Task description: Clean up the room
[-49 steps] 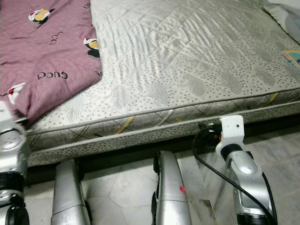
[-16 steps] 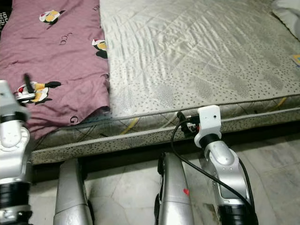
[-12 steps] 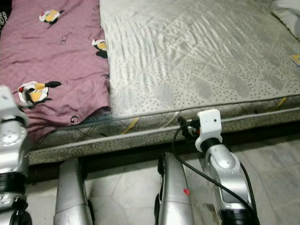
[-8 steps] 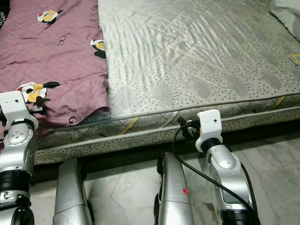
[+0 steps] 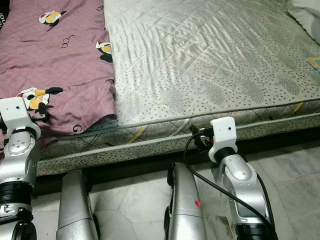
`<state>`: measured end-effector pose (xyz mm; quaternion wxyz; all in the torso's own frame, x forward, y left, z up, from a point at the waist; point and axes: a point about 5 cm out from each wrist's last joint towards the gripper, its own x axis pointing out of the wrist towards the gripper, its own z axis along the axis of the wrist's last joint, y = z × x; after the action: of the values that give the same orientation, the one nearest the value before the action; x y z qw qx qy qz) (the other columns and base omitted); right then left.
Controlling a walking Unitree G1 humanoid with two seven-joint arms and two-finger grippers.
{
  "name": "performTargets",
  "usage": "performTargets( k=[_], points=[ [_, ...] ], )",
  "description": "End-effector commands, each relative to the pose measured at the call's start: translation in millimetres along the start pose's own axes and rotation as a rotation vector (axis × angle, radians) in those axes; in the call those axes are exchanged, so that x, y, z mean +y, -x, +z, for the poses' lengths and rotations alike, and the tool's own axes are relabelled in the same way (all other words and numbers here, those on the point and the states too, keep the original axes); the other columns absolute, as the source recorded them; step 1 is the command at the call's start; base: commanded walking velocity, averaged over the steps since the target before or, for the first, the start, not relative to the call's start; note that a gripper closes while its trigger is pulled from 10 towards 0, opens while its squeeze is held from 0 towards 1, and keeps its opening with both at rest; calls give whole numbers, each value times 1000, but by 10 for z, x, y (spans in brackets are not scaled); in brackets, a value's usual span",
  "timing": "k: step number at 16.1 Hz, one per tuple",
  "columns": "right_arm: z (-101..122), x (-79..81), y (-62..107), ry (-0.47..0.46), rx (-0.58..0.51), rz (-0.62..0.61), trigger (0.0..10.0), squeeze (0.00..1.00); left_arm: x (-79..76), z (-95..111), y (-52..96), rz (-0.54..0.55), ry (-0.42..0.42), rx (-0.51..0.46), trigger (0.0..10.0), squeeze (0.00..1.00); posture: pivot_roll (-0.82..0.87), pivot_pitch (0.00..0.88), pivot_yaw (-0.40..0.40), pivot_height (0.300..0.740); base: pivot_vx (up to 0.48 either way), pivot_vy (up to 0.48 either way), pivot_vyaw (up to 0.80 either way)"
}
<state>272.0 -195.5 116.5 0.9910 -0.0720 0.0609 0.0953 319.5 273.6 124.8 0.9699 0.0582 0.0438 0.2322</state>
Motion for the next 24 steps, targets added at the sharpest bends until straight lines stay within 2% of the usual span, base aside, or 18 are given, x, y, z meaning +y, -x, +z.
performTargets(
  k=[1,4,6,7,10,12,13,14,15,16,18,19,21,23,24],
  points=[
    [22,-22,29,10,-3,0,10000,0,16,7,-9,5,-2,3,10000,0,-87,160,-60,487,0,0,0],
    [22,-22,29,10,-3,0,10000,0,16,7,-9,5,-2,3,10000,0,-87,160,-60,487,0,0,0],
    [63,-67,16,22,-24,-27,10000,0,-625,274,-22,-169,20,-149,10000,0,-97,131,-57,487,0,0,0],
    [60,-70,19,23,-25,-31,10000,0,-698,313,-13,-194,30,-164,10000,0,-99,132,-56,487,0,0,0],
    [51,-80,34,21,-21,-34,10000,0,-779,304,16,-231,30,-154,10000,0,-102,133,-53,487,0,0,0],
    [51,-78,32,19,-20,-33,10000,0,-935,131,60,-330,-12,-57,10000,0,-100,133,-51,487,0,0,0],
    [49,-74,30,19,-19,-31,10000,0,-1059,-39,116,-420,-57,30,10000,0,-101,133,-49,487,0,0,0],
    [49,-72,29,18,-19,-31,10000,0,-1096,-93,139,-449,-73,56,10000,0,-101,133,-49,487,0,0,0],
    [45,-69,32,18,-18,-32,10000,0,-1234,-265,264,-578,-151,125,10000,0,-103,132,-43,487,0,0,0],
    [31,-73,41,17,-15,-36,10000,0,-1376,-420,416,-702,-195,193,10000,0,-102,131,-41,487,0,0,0],
    [25,-73,41,17,-12,-38,10000,0,-1499,-493,535,-794,-230,218,10000,0,-104,127,-38,487,0,0,0],
    [24,-73,39,17,-12,-38,10000,0,-1529,-497,557,-809,-235,215,10000,0,-103,125,-38,487,0,0,0],
    [25,-75,28,16,-15,-42,10000,0,-1690,-446,665,-893,-261,163,10000,0,-97,118,-36,487,0,0,0],
    [47,-61,-12,12,-30,-47,10000,0,-1804,-375,766,-938,-271,79,10000,0,-84,98,-32,487,0,0,0],
    [77,-47,-42,6,-50,-52,10000,0,-1824,-281,796,-923,-257,-2,10000,0,-78,90,-30,487,0,0,0]
  ],
)
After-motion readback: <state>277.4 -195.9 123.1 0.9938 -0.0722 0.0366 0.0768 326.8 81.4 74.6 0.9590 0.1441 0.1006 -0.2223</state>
